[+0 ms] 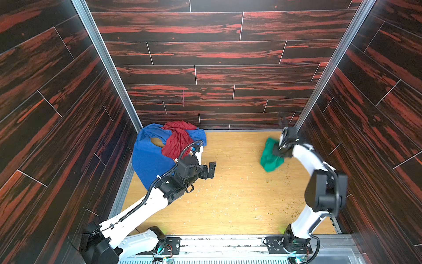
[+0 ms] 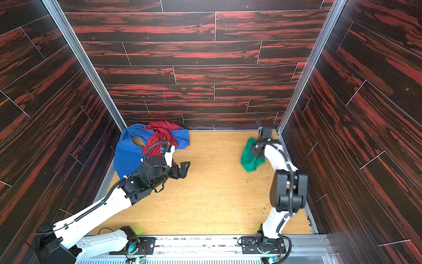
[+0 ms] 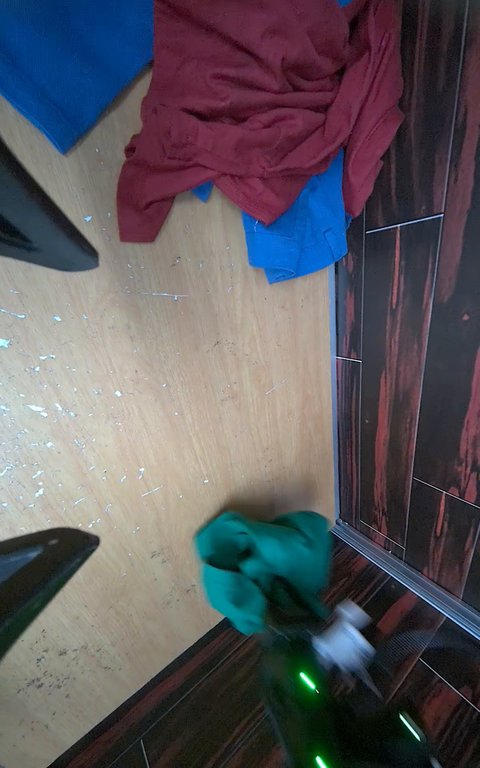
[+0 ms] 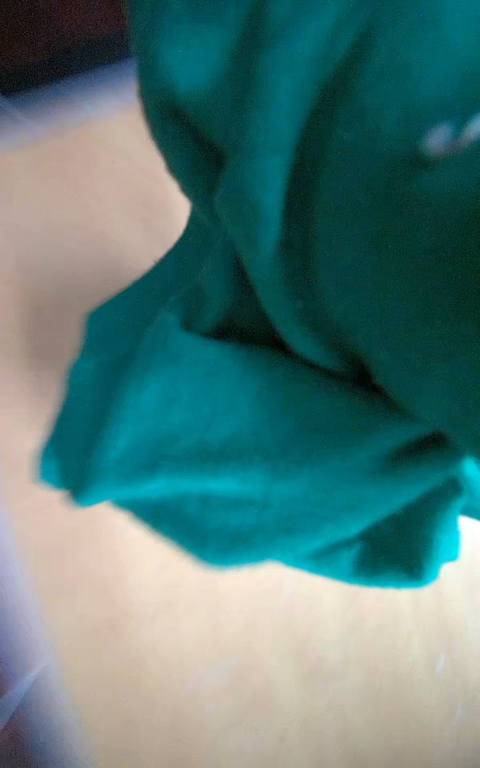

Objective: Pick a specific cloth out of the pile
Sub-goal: 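Carry the green cloth with the right gripper into the far corner and release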

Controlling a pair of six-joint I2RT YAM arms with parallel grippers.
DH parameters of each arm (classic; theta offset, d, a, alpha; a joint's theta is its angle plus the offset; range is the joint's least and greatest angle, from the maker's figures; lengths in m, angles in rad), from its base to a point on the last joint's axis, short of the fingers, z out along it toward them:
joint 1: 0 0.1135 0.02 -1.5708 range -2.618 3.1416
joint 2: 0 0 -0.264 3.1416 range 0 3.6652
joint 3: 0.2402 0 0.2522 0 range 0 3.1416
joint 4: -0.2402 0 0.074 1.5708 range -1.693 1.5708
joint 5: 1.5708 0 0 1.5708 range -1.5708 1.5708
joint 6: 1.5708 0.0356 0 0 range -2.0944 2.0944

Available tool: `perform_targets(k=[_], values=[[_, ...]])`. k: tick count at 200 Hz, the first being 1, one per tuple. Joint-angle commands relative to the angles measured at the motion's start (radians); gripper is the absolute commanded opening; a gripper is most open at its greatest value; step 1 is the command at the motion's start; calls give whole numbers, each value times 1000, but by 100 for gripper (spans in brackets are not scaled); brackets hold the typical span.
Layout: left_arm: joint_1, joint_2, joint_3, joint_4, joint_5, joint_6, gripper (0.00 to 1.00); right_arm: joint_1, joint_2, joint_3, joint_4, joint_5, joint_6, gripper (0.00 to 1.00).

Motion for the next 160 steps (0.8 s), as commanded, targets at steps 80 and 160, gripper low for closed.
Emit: perform_targets(k=[80,160], values=[[-3,-32,-26,1,-44,15,99,-95,104,285,-20,72,-59,0],[-3,-18,-13,-8,-56,23,99,-119,369,462,-82,93,-71,0]])
